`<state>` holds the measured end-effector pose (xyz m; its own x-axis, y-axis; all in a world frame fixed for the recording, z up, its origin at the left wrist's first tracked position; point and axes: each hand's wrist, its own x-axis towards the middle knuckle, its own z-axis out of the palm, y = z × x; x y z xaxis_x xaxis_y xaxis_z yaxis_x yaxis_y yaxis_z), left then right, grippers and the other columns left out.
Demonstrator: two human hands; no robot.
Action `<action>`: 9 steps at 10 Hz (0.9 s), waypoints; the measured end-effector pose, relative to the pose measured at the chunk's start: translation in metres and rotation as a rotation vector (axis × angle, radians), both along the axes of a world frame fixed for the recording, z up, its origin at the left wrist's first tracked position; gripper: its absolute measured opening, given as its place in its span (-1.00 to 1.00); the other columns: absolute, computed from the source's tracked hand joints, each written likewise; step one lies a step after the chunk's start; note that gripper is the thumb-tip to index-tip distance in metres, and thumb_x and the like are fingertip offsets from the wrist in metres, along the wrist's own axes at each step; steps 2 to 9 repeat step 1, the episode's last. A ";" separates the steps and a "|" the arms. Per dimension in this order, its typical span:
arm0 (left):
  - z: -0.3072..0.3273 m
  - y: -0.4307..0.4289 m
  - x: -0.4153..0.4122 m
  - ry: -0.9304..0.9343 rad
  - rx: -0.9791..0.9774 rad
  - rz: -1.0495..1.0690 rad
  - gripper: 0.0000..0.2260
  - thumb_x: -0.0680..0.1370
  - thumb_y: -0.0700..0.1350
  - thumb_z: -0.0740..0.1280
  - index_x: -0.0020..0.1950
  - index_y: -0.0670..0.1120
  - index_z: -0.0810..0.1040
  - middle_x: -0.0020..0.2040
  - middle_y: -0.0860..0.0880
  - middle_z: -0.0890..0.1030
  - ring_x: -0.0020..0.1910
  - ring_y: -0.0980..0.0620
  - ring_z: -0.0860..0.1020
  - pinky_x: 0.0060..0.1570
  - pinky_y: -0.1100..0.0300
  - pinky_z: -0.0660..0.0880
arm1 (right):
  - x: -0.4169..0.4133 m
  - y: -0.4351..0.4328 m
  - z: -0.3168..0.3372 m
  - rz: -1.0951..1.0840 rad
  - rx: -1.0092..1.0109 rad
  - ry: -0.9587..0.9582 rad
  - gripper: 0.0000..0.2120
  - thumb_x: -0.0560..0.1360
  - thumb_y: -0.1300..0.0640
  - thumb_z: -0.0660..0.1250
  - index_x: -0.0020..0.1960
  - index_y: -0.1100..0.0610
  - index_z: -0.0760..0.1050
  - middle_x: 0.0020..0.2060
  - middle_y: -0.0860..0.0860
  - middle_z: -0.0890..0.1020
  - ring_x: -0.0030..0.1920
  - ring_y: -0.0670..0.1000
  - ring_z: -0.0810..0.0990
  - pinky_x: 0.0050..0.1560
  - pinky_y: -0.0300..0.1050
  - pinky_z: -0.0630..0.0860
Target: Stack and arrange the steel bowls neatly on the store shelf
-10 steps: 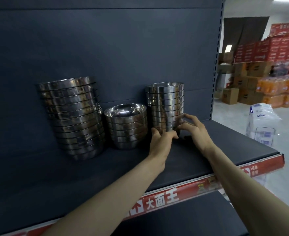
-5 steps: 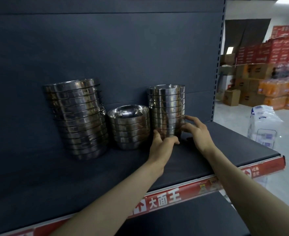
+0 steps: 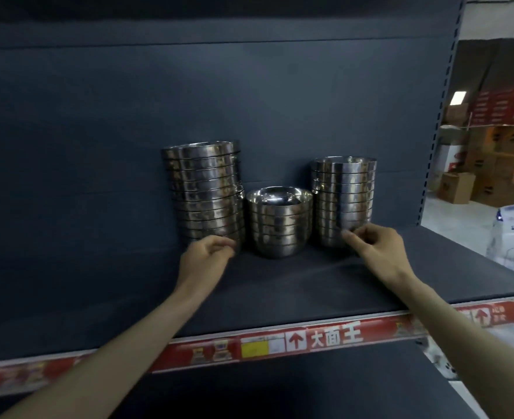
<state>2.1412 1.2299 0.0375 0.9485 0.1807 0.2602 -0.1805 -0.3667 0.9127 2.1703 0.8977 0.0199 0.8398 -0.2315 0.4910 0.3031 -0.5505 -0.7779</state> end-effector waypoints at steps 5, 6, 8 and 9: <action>-0.005 0.028 0.004 0.014 -0.043 0.074 -0.87 0.56 -0.20 0.47 -0.11 0.00 0.76 -0.20 0.08 0.78 -0.15 0.10 0.72 0.08 0.09 0.60 | -0.006 0.038 -0.008 0.157 0.002 0.069 -0.73 0.59 -0.05 0.51 -0.22 0.06 0.70 -0.31 -0.05 0.75 -0.24 -0.05 0.68 -0.08 -0.04 0.58; -0.005 0.028 0.004 0.014 -0.043 0.074 -0.87 0.56 -0.20 0.47 -0.11 0.00 0.76 -0.20 0.08 0.78 -0.15 0.10 0.72 0.08 0.09 0.60 | -0.006 0.038 -0.008 0.157 0.002 0.069 -0.73 0.59 -0.05 0.51 -0.22 0.06 0.70 -0.31 -0.05 0.75 -0.24 -0.05 0.68 -0.08 -0.04 0.58; -0.005 0.028 0.004 0.014 -0.043 0.074 -0.87 0.56 -0.20 0.47 -0.11 0.00 0.76 -0.20 0.08 0.78 -0.15 0.10 0.72 0.08 0.09 0.60 | -0.006 0.038 -0.008 0.157 0.002 0.069 -0.73 0.59 -0.05 0.51 -0.22 0.06 0.70 -0.31 -0.05 0.75 -0.24 -0.05 0.68 -0.08 -0.04 0.58; -0.005 0.028 0.004 0.014 -0.043 0.074 -0.87 0.56 -0.20 0.47 -0.11 0.00 0.76 -0.20 0.08 0.78 -0.15 0.10 0.72 0.08 0.09 0.60 | -0.006 0.038 -0.008 0.157 0.002 0.069 -0.73 0.59 -0.05 0.51 -0.22 0.06 0.70 -0.31 -0.05 0.75 -0.24 -0.05 0.68 -0.08 -0.04 0.58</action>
